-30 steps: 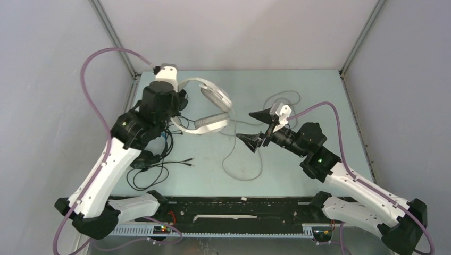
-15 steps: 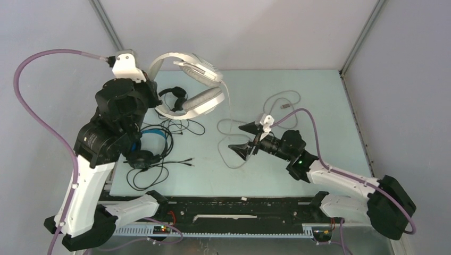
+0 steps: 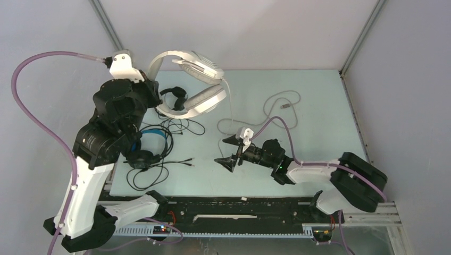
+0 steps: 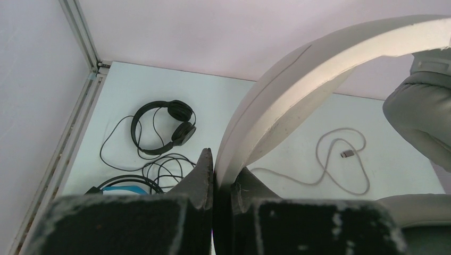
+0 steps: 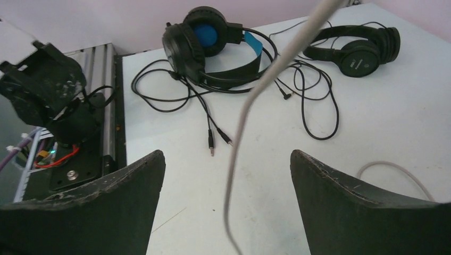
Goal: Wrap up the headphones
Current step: Wrap the headphones cable around the headphones.
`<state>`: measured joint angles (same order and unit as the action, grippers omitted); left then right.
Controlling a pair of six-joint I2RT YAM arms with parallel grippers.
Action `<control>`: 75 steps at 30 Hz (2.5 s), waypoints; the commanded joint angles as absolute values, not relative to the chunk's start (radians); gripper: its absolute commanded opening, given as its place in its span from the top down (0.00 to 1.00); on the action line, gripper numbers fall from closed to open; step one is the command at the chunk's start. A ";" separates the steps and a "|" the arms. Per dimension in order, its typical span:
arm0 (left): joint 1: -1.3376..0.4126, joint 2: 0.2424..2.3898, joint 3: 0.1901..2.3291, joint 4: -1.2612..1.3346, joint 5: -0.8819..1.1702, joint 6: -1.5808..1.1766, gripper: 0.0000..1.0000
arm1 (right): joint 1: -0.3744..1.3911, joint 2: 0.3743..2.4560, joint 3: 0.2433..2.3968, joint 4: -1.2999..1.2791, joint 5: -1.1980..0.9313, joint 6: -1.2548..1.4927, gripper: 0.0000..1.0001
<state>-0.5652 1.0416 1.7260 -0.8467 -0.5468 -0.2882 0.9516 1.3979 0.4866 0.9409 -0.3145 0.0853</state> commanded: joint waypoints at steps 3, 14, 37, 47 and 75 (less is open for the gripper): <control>-0.557 0.988 1.686 -0.716 -0.513 -0.368 1.00 | 0.958 1.565 0.512 1.208 -0.270 0.061 0.14; -0.541 0.938 1.651 -0.714 -0.473 -0.390 1.00 | 0.964 1.684 0.511 1.264 -0.243 0.111 0.78; -0.518 0.831 1.386 -0.629 0.271 -0.402 1.00 | 0.868 1.504 0.584 1.088 -0.307 0.089 1.00; -0.518 0.843 1.218 -0.491 0.595 -0.439 1.00 | 0.852 1.471 0.621 1.044 -0.293 0.073 1.00; -0.525 0.915 1.142 -0.839 0.547 -0.054 1.00 | 0.707 1.320 0.676 0.833 -0.319 0.050 1.00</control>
